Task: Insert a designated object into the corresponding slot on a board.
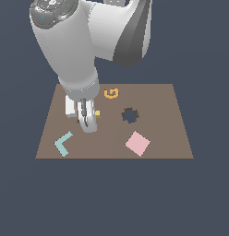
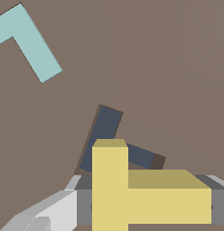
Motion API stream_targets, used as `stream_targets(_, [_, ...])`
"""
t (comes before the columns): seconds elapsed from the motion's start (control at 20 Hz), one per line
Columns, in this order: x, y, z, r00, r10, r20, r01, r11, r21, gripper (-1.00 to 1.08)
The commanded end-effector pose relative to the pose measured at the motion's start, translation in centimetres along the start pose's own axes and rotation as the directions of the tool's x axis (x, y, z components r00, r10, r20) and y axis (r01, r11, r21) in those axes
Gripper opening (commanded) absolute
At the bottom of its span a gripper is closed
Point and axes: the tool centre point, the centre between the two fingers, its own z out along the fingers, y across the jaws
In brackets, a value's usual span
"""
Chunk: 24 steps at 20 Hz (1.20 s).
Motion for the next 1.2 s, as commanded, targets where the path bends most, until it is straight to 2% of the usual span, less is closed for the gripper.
stream_targets(0.0, [0.3, -0.3, 0.0, 0.997, 0.080, 0.000, -0.080, 0.997, 0.000, -1.00])
stream_targets(0.55, [1.3, -1.1, -0.1, 0.954, 0.299, 0.000, -0.299, 0.954, -0.001, -1.00])
stream_targets(0.85, [1.6, -1.2, -0.1, 0.940, 0.342, 0.000, -0.342, 0.940, -0.001, -1.00])
stream_targets(1.15, [1.6, -1.1, -0.1, 0.942, 0.336, 0.000, -0.336, 0.942, -0.001, -1.00])
